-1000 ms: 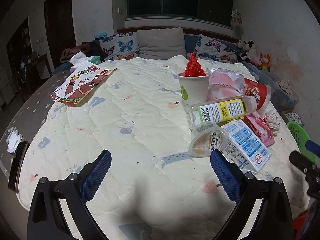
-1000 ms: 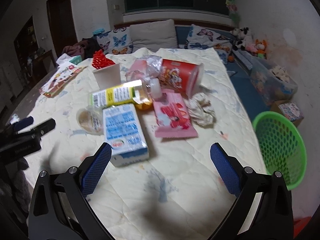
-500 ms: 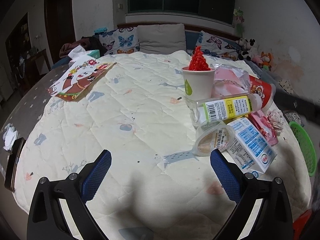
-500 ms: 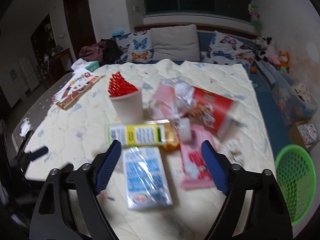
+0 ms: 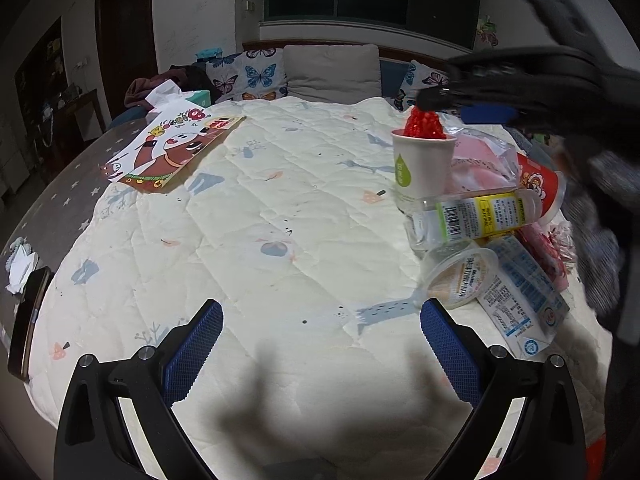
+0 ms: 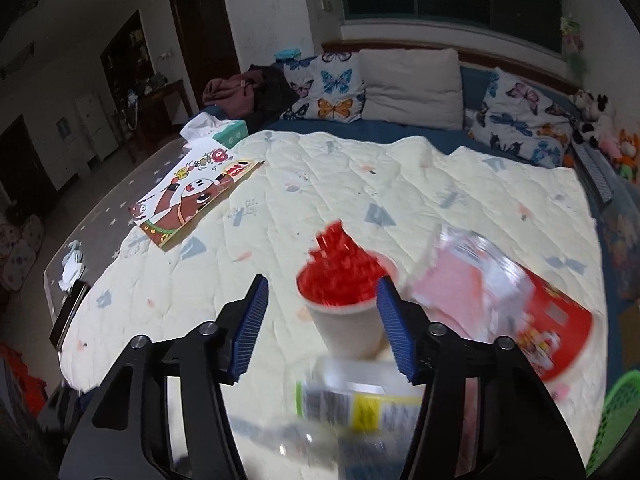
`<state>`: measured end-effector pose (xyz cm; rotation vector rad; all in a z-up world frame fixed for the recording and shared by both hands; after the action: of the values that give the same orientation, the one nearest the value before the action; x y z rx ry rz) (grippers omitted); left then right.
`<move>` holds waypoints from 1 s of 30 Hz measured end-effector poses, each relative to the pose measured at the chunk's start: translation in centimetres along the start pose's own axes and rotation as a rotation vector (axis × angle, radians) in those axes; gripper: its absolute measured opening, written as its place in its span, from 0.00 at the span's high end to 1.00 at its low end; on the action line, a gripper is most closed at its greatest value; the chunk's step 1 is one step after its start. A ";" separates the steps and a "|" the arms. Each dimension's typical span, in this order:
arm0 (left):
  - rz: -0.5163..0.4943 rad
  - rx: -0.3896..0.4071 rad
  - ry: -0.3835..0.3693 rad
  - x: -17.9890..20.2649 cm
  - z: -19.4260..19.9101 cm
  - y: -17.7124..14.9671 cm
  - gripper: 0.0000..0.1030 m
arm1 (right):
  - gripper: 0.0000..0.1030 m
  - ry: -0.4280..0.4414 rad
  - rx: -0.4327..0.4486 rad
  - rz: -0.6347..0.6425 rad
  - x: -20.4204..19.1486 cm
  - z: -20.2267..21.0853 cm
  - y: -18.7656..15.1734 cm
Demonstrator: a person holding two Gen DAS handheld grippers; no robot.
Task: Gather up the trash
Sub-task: 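Reach the right tool to the red tinsel in the white paper cup and grasp it, then lift the red tinsel with the right tool while the left tool grasps the clear plastic cup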
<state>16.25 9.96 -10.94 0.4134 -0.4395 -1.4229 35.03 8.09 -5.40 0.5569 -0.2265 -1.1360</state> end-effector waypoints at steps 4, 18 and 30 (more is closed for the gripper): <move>0.011 -0.017 -0.024 -0.5 -0.4 0.5 0.07 | 0.61 -0.030 -0.053 -0.003 0.5 -2.7 0.9; -0.039 0.012 -0.059 0.3 -1.1 4.9 0.07 | 0.92 0.016 0.035 -0.062 2.6 1.4 1.2; -0.086 -0.020 -0.127 2.7 -2.1 3.8 0.07 | 0.93 0.064 0.211 -0.056 2.6 10.6 1.1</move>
<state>20.81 7.74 -10.62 0.3301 -0.5141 -1.5418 32.31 2.83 3.86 0.7897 -0.2786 -1.1541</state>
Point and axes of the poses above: each gripper's, at about its wrist camera, not at the fingertips, and z roughly against the way its jaws point, x to its right, y to its top, the point moved 10 cm from there along -z, roughly the way its jaws point, and after that the axes turned 12 degrees about -x, right-handed, at the moved point
